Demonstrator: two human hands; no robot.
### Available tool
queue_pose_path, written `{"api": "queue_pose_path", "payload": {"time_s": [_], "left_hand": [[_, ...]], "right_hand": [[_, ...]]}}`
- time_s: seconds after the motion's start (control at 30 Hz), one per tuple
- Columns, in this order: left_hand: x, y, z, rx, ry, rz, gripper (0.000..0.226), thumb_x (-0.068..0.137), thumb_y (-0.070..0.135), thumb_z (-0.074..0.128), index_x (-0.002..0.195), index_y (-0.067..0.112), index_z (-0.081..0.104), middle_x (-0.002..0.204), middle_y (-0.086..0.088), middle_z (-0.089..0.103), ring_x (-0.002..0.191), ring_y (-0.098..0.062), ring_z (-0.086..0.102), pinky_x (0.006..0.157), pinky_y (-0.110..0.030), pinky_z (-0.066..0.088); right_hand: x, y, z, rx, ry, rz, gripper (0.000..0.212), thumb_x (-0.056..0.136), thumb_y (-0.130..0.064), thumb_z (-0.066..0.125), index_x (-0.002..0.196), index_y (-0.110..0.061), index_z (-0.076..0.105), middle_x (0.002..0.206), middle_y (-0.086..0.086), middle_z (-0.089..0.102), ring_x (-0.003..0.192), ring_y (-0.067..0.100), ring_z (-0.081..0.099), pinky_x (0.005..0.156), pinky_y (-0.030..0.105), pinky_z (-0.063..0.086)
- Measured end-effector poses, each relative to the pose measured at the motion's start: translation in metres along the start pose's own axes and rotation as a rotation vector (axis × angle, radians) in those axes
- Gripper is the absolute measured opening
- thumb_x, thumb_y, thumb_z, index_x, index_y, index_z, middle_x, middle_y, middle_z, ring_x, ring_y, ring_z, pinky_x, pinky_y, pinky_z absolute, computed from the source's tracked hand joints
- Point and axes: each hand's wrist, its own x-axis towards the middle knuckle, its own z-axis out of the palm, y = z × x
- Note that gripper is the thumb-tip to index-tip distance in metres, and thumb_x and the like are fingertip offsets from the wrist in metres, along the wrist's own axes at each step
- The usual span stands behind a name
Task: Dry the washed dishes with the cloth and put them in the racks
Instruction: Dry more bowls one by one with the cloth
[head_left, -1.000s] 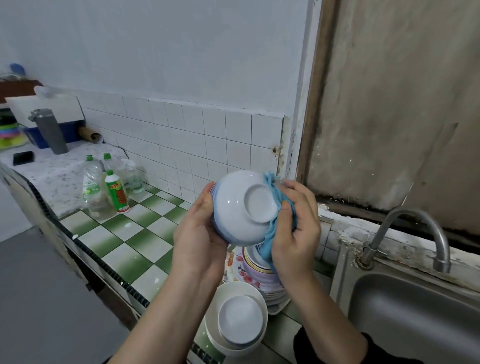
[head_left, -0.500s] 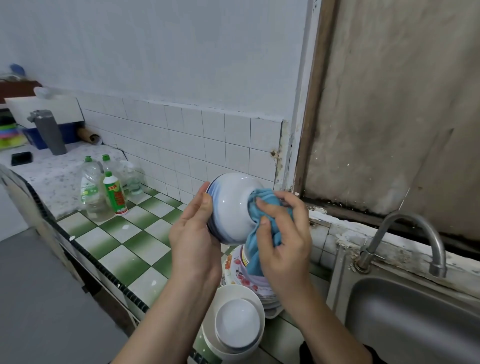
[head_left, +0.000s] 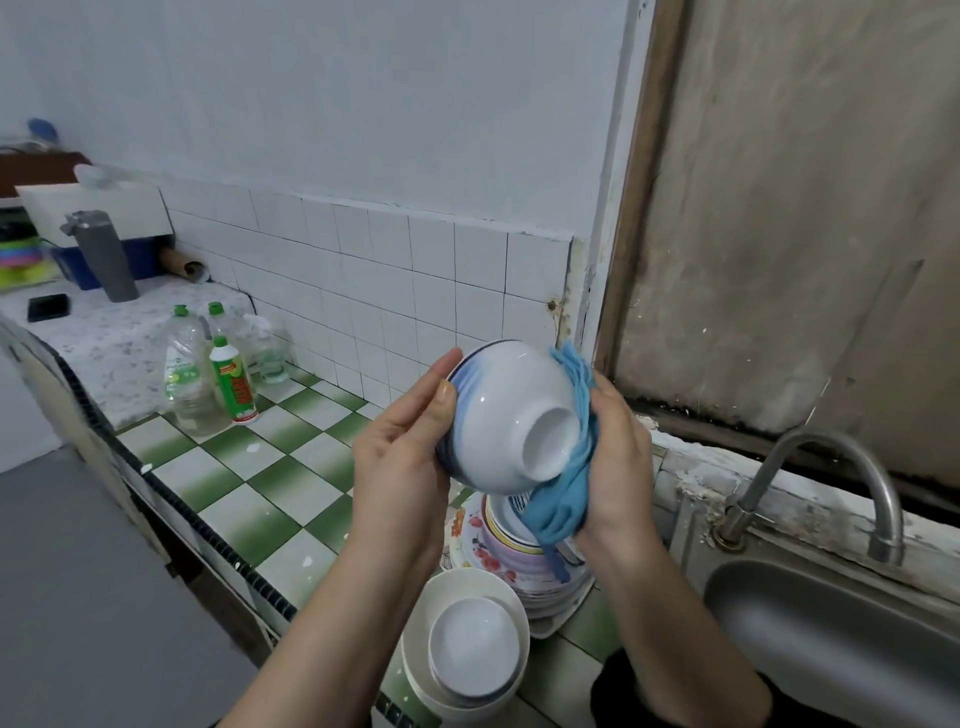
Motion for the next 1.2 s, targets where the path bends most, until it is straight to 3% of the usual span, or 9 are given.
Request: {"api": "queue_pose_path", "payload": {"time_s": [0.1,0.23,0.37,0.5,0.7,0.87,1.0,1.13,1.2], "left_hand": [[-0.004,0.000,0.001,0.109,-0.009,0.120,0.030,0.074,0.020,0.061,0.102,0.018,0.071,0.095,0.002,0.076,0.088,-0.008,0.068,0.075,-0.018,0.054],[-0.005,0.001,0.001,0.183,0.022,0.172,0.020,0.085,0.009,0.060,0.100,0.017,0.071,0.088,0.006,0.076,0.081,-0.004,0.069,0.072,-0.016,0.053],[-0.003,0.000,0.001,0.157,0.135,0.099,0.025,0.092,-0.004,0.055,0.099,0.013,0.072,0.085,0.001,0.076,0.078,-0.011,0.069,0.068,-0.020,0.057],[0.002,0.011,0.002,-0.021,0.200,-0.023,0.023,0.091,-0.003,0.056,0.104,0.007,0.071,0.085,-0.006,0.075,0.074,-0.017,0.071,0.066,-0.026,0.060],[0.012,0.016,-0.002,-0.267,0.244,-0.218,0.013,0.096,0.017,0.056,0.100,0.014,0.068,0.094,-0.007,0.072,0.083,-0.023,0.068,0.071,-0.037,0.060],[0.011,0.013,-0.003,-0.404,0.182,-0.277,0.017,0.097,0.011,0.051,0.092,0.011,0.068,0.086,0.000,0.073,0.082,-0.015,0.069,0.075,-0.033,0.058],[0.005,0.010,-0.005,-0.258,0.063,-0.134,0.017,0.091,0.010,0.051,0.096,0.012,0.067,0.085,0.006,0.074,0.076,-0.007,0.070,0.072,-0.024,0.058],[0.008,0.009,-0.015,-0.033,-0.070,-0.045,0.027,0.072,0.018,0.058,0.092,0.017,0.077,0.089,0.001,0.075,0.078,-0.010,0.068,0.073,-0.022,0.055],[0.010,0.008,-0.018,0.026,-0.099,-0.059,0.026,0.077,0.018,0.058,0.096,0.017,0.075,0.088,0.002,0.074,0.072,-0.007,0.066,0.065,-0.018,0.055]], "right_hand": [[0.008,-0.011,0.004,-0.168,-0.101,-0.114,0.025,0.097,-0.018,0.050,0.098,-0.029,0.072,0.102,-0.011,0.075,0.099,0.005,0.066,0.089,0.027,0.051],[0.005,-0.011,0.006,-0.513,-0.228,-0.448,0.027,0.093,-0.029,0.046,0.104,-0.043,0.066,0.111,-0.025,0.067,0.114,0.001,0.057,0.100,0.019,0.041],[-0.011,0.001,0.014,-0.865,-0.266,-0.854,0.034,0.095,-0.026,0.047,0.119,-0.023,0.070,0.127,0.004,0.061,0.117,0.023,0.050,0.105,0.023,0.035],[-0.016,0.018,0.022,-0.920,-0.179,-1.130,0.031,0.093,-0.021,0.053,0.116,-0.019,0.072,0.129,0.015,0.061,0.114,0.035,0.050,0.103,0.042,0.043],[-0.008,0.052,0.009,-0.816,-0.122,-1.355,0.028,0.096,-0.023,0.051,0.118,-0.024,0.068,0.133,0.012,0.053,0.125,0.033,0.043,0.109,0.040,0.038],[-0.017,0.064,0.010,-0.470,-0.005,-1.026,0.030,0.102,-0.030,0.040,0.126,-0.021,0.056,0.140,0.012,0.043,0.131,0.034,0.040,0.109,0.046,0.036],[-0.019,0.028,0.019,0.079,0.092,-0.424,0.030,0.093,-0.020,0.042,0.115,-0.028,0.062,0.112,-0.018,0.068,0.108,0.002,0.061,0.088,0.017,0.047],[0.004,0.015,0.004,0.258,-0.015,0.145,0.023,0.089,-0.029,0.053,0.098,-0.020,0.071,0.096,0.003,0.070,0.089,0.020,0.064,0.073,0.034,0.052],[0.010,0.015,0.000,0.255,-0.022,0.246,0.026,0.083,-0.033,0.057,0.099,-0.014,0.067,0.093,0.009,0.066,0.084,0.024,0.061,0.071,0.036,0.051]]}}
